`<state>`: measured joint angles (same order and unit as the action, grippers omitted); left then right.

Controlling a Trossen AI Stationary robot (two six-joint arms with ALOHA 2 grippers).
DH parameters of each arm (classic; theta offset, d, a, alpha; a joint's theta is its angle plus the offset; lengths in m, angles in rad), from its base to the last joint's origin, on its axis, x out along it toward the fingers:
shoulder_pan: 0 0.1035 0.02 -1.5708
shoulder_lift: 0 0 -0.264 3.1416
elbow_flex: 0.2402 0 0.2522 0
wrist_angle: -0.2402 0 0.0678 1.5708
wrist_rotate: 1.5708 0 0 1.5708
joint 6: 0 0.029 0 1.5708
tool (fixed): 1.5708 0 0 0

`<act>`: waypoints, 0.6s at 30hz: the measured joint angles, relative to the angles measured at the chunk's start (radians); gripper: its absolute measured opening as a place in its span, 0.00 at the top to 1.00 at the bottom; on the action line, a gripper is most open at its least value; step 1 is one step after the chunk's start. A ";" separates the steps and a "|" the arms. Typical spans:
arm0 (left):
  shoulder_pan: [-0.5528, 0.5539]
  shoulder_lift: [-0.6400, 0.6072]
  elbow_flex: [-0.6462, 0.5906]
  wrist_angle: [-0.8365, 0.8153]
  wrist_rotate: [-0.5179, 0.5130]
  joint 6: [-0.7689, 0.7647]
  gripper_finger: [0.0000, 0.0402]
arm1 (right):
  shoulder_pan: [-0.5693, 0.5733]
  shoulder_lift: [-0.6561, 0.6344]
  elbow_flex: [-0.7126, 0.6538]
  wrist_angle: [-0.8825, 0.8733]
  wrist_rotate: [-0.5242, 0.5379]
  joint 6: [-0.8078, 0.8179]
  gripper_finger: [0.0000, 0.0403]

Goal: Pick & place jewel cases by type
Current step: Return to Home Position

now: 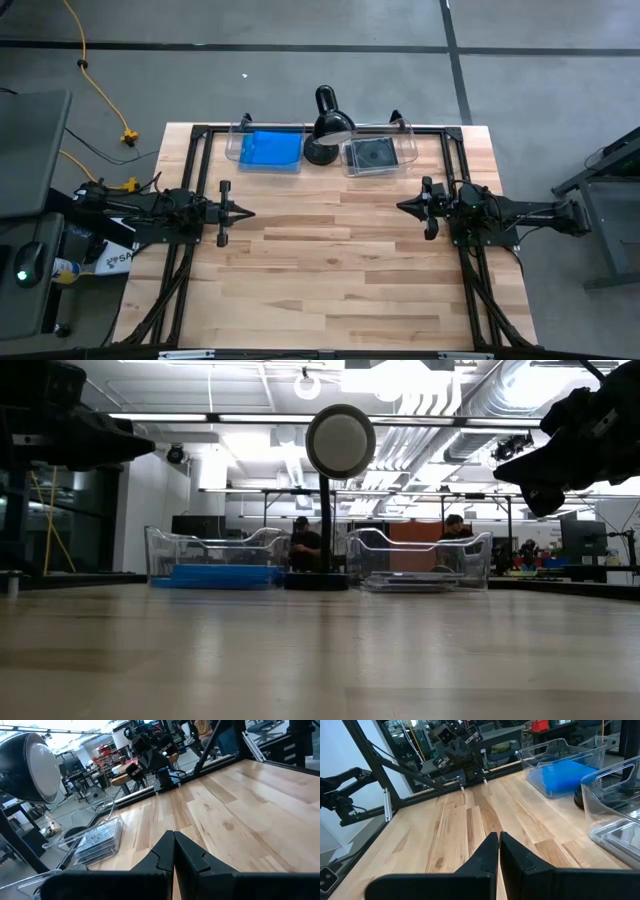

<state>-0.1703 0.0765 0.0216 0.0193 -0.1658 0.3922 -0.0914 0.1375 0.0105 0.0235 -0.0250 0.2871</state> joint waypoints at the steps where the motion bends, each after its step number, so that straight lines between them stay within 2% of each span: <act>1: 0.000 0.000 0.000 0.001 0.000 0.000 1.00 | 0.000 0.000 0.000 0.000 0.000 0.000 1.00; 18: 0.000 0.000 0.000 0.023 -0.004 -0.001 1.00 | 0.000 0.000 0.000 0.002 -0.001 0.000 1.00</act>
<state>-0.1703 0.0765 0.0212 0.0419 -0.1699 0.3916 -0.0914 0.1375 0.0105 0.0250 -0.0261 0.2871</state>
